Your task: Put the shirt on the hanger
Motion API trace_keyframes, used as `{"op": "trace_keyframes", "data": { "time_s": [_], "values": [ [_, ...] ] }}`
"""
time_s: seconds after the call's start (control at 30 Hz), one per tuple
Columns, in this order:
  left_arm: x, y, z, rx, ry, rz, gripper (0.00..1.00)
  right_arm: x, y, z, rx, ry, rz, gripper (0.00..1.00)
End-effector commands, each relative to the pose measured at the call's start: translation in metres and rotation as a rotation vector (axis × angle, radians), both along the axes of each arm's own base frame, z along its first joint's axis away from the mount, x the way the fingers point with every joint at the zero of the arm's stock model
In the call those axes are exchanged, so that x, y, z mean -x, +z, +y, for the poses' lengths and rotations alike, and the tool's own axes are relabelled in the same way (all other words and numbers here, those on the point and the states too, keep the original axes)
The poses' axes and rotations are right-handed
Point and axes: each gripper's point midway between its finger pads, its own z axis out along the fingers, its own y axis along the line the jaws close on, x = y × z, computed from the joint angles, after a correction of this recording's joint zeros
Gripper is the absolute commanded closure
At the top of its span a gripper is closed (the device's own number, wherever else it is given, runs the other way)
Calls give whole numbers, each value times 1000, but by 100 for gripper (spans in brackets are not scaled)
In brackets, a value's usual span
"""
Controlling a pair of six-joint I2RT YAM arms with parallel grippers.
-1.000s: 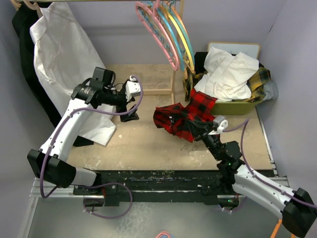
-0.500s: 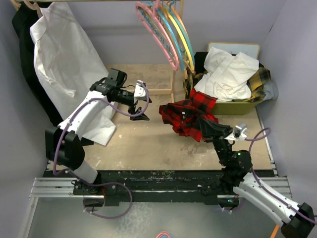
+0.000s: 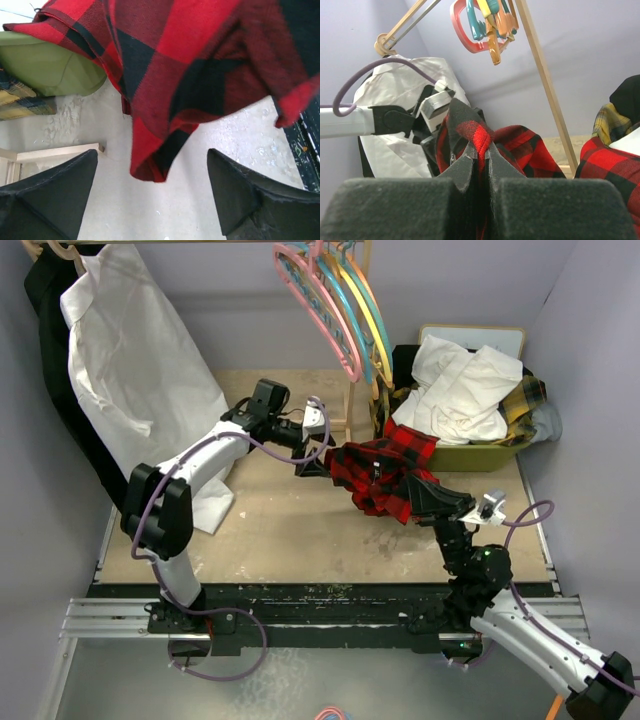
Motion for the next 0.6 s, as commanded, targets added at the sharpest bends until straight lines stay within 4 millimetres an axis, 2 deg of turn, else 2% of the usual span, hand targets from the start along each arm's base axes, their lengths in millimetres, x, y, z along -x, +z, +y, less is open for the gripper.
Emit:
{"op": "trace_keyframes", "data": {
  "time_s": [0.0,0.03,0.13,0.27,0.37,0.4,0.47,0.57],
  "values": [
    [-14,29,-21,97,-26,-13,21,13,45,-11,-100,9,-99,100],
    [-14,30,-22,101,-36,-3,37,13,46,-11,-100,10,-99,100],
    [-10,31,-23,106,-61,31,99,15,47,-10,-105,18,-105,100],
    [-1,29,-9,76,-73,29,100,17,53,-7,-110,37,-122,100],
    [1,46,16,12,-4,-37,100,17,69,0,-107,65,-133,100],
    [5,63,30,-9,29,-100,100,17,76,5,-89,84,-134,100],
    [9,80,61,-95,85,-118,100,14,92,19,-42,123,-124,100],
    [13,114,122,-164,203,-137,100,4,116,42,50,156,-127,100]
  ]
}}
